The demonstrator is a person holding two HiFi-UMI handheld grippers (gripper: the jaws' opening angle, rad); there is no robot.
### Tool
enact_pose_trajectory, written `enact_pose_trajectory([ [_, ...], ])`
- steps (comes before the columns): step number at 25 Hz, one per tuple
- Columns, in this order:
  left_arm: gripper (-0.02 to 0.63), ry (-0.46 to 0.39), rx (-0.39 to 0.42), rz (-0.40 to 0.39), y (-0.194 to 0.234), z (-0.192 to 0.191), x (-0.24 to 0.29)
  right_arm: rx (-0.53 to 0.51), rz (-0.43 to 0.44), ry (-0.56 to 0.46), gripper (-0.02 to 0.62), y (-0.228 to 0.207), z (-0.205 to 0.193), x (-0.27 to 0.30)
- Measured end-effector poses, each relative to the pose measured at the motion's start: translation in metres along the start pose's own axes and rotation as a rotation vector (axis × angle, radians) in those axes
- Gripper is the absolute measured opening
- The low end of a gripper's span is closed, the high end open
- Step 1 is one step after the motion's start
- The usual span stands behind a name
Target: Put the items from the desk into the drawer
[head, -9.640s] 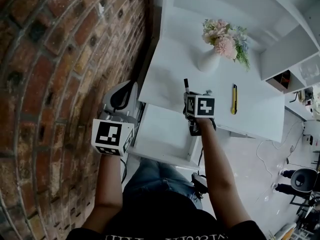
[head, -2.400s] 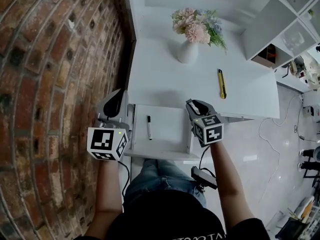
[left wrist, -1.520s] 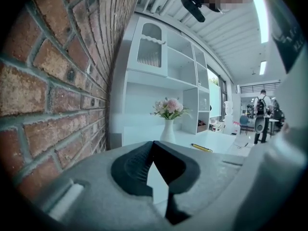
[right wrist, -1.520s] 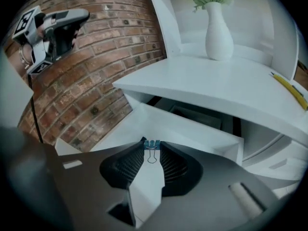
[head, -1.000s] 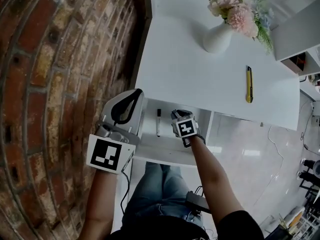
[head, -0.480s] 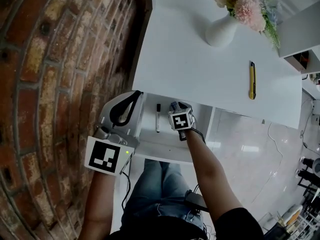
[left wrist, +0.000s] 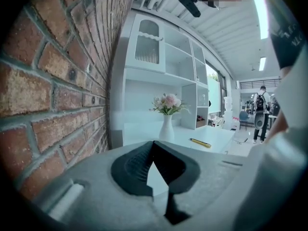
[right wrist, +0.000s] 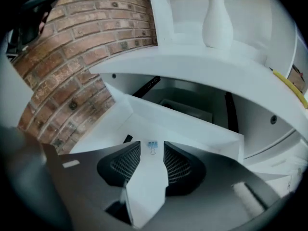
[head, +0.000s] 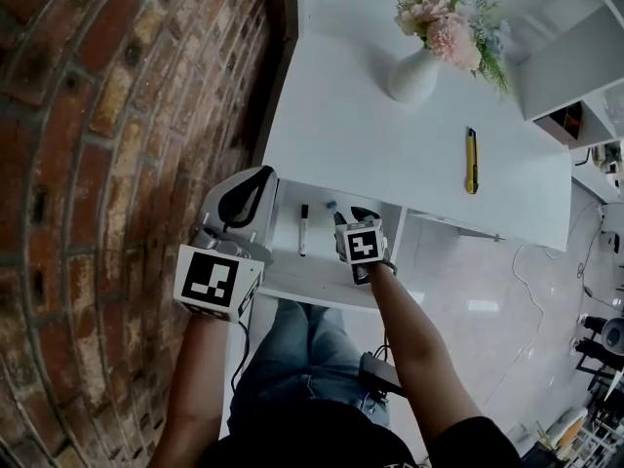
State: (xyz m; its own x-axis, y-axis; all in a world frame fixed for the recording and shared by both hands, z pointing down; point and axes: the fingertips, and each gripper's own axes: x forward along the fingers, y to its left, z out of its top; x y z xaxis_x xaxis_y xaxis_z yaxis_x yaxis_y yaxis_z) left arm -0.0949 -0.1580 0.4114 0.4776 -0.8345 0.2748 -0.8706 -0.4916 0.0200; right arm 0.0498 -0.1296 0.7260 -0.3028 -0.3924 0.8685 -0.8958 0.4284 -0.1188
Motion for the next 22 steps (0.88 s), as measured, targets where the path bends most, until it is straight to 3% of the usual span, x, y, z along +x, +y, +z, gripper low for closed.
enact_pose_trajectory([
  [4,-0.002,-0.014,-0.004,0.011,-0.001,0.012,-0.006,0.071,0.045,0.011,0.158,0.013,-0.005,-0.029],
  [7,-0.002,-0.028,-0.006,0.019,-0.001,0.022,-0.011,0.06,0.048,-0.012,0.158,0.015,0.0,-0.052],
  [22,-0.002,-0.127,-0.022,0.029,-0.007,0.066,-0.014,0.026,-0.019,-0.299,0.158,-0.013,0.078,-0.181],
])
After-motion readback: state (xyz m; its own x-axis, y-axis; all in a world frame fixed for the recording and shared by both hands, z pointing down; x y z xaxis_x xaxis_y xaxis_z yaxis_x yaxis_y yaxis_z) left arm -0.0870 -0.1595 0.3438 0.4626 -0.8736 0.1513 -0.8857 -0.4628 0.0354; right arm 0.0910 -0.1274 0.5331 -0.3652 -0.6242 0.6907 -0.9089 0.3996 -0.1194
